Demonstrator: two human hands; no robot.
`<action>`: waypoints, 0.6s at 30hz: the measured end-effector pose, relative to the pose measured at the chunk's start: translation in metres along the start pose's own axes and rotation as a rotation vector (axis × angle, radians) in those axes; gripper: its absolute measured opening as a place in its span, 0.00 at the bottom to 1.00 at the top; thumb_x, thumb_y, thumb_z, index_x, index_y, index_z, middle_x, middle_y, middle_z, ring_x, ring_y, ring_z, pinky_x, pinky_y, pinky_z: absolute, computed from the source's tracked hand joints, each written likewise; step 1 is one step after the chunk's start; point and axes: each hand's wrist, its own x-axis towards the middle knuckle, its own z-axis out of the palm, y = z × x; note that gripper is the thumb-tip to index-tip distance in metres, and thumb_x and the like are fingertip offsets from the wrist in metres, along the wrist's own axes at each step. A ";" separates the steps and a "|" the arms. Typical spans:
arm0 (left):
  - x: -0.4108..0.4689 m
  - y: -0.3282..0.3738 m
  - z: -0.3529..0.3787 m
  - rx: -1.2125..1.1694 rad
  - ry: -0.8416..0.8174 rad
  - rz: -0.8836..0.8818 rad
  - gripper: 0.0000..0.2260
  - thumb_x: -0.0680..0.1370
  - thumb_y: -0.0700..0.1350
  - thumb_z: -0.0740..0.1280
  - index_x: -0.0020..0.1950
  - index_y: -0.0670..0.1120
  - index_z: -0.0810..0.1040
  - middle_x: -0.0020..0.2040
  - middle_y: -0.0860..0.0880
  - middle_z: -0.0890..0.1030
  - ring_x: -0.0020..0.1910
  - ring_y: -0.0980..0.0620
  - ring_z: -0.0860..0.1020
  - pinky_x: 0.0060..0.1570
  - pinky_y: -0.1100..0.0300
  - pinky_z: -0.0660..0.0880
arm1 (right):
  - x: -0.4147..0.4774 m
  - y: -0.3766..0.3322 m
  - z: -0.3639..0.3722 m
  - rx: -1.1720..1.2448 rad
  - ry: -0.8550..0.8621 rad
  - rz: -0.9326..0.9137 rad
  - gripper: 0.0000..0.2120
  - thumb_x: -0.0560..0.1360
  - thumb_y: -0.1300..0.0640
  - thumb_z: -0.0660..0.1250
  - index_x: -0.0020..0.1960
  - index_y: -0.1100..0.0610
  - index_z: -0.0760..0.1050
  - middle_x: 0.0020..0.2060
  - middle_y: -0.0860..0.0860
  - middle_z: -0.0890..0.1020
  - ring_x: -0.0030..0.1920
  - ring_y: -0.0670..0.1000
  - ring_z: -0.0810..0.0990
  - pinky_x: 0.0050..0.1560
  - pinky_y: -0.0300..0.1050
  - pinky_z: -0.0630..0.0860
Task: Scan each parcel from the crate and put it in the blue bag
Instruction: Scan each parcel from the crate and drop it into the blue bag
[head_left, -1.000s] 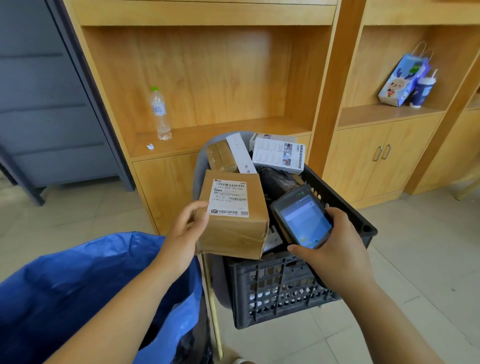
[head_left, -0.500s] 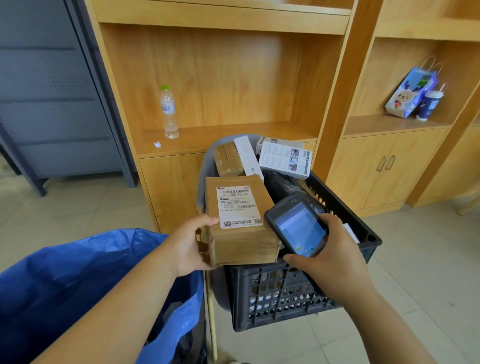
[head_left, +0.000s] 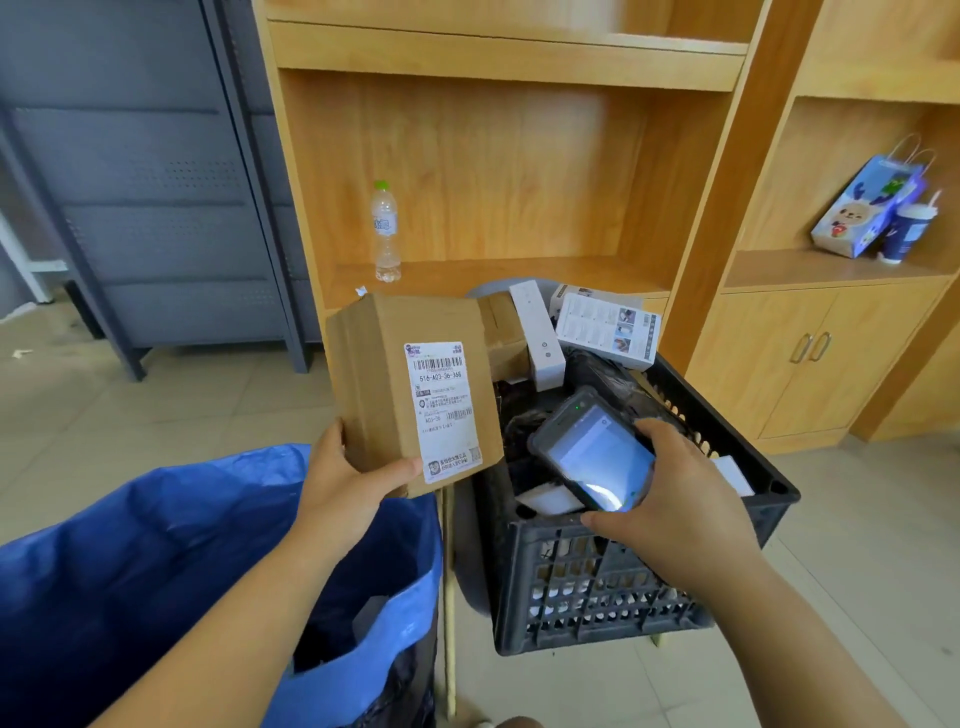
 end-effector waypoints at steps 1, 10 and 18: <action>-0.002 -0.003 -0.007 0.050 0.023 0.011 0.31 0.64 0.46 0.79 0.63 0.53 0.69 0.60 0.54 0.75 0.58 0.52 0.76 0.47 0.61 0.77 | 0.000 -0.006 0.000 -0.041 -0.012 -0.028 0.45 0.59 0.40 0.77 0.69 0.50 0.59 0.58 0.48 0.74 0.54 0.52 0.74 0.45 0.47 0.73; -0.019 -0.020 -0.051 0.186 0.092 0.076 0.33 0.62 0.45 0.80 0.62 0.54 0.69 0.62 0.53 0.71 0.60 0.51 0.73 0.55 0.54 0.73 | -0.003 -0.049 0.006 -0.225 -0.110 -0.164 0.42 0.59 0.40 0.75 0.67 0.48 0.59 0.54 0.47 0.74 0.49 0.51 0.74 0.39 0.44 0.71; -0.021 -0.030 -0.067 0.188 0.111 0.091 0.32 0.62 0.47 0.80 0.61 0.53 0.69 0.62 0.53 0.72 0.60 0.50 0.73 0.60 0.47 0.75 | -0.009 -0.062 0.007 -0.245 -0.129 -0.196 0.40 0.59 0.41 0.74 0.66 0.48 0.60 0.52 0.46 0.74 0.47 0.50 0.73 0.40 0.45 0.74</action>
